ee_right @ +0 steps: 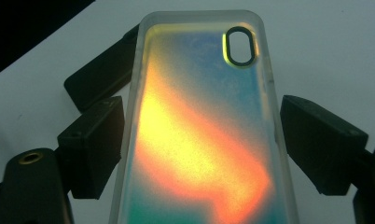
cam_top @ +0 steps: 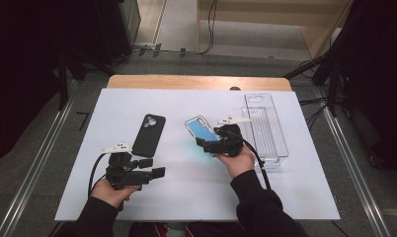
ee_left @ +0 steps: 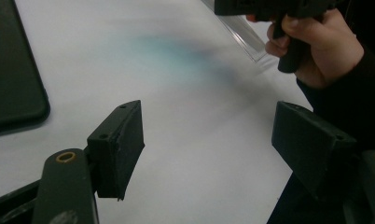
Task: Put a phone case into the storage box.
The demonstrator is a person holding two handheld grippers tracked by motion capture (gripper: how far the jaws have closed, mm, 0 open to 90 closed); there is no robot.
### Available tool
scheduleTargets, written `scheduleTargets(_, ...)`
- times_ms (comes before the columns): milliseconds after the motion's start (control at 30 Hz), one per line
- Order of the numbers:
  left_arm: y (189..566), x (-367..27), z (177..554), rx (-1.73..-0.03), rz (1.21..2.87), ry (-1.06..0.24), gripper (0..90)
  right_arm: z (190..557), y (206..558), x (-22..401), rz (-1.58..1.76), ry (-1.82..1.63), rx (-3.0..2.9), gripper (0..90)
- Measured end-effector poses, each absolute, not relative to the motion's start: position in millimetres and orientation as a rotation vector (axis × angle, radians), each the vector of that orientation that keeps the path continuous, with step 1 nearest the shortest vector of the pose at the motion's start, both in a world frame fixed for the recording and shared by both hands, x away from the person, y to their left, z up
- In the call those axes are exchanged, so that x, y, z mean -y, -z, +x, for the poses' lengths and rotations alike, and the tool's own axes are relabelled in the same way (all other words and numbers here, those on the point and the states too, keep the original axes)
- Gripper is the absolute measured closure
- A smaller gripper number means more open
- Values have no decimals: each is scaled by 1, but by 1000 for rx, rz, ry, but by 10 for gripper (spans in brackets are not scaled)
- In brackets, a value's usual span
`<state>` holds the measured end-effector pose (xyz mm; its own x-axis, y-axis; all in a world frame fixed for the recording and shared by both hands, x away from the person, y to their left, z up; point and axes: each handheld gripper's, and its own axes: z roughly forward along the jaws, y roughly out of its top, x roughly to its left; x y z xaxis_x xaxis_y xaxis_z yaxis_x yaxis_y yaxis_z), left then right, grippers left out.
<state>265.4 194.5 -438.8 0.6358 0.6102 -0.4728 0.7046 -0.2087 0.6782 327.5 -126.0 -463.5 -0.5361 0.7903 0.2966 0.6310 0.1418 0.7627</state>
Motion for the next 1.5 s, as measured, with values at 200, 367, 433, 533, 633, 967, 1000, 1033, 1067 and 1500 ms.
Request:
scheduleTargets(200, 432, -184, 269, -1038, 1906, 120, 253, 312, 468, 124, 1440, -1427, -2208, 151)
scheduleTargets(367, 426, -176, 274, -1038, 1907, 117, 254, 301, 471, 122, 1463, -1462, -2192, 151)
scheduleTargets(433, 423, -173, 277, -1040, 1907, 115, 254, 298, 471, 120, 1462, -1469, -2178, 151)
scheduleTargets(533, 418, -168, 282, -1037, 1909, 89, 254, 292, 471, 116, 1457, -1486, -2163, 151)
scheduleTargets(633, 414, -164, 288, -1047, 1909, 87, 253, 286, 471, 112, 1465, -1500, -2140, 151)
scheduleTargets(967, 410, -154, 306, -1114, 1892, 76, 254, 277, 472, 103, 1477, -1550, -2076, 151)
scheduleTargets(1000, 409, -154, 307, -1122, 1889, 70, 255, 276, 473, 103, 1479, -1559, -2072, 151)
scheduleTargets(1033, 410, -153, 308, -1121, 1882, 73, 255, 276, 473, 102, 1479, -1566, -2068, 151)
scheduleTargets(1067, 410, -153, 310, -1131, 1874, 84, 255, 275, 474, 102, 1480, -1575, -2063, 151)
scheduleTargets(1500, 406, -140, 329, -1243, 1822, 129, 309, 269, 477, 90, 1511, -1639, -2007, 151)
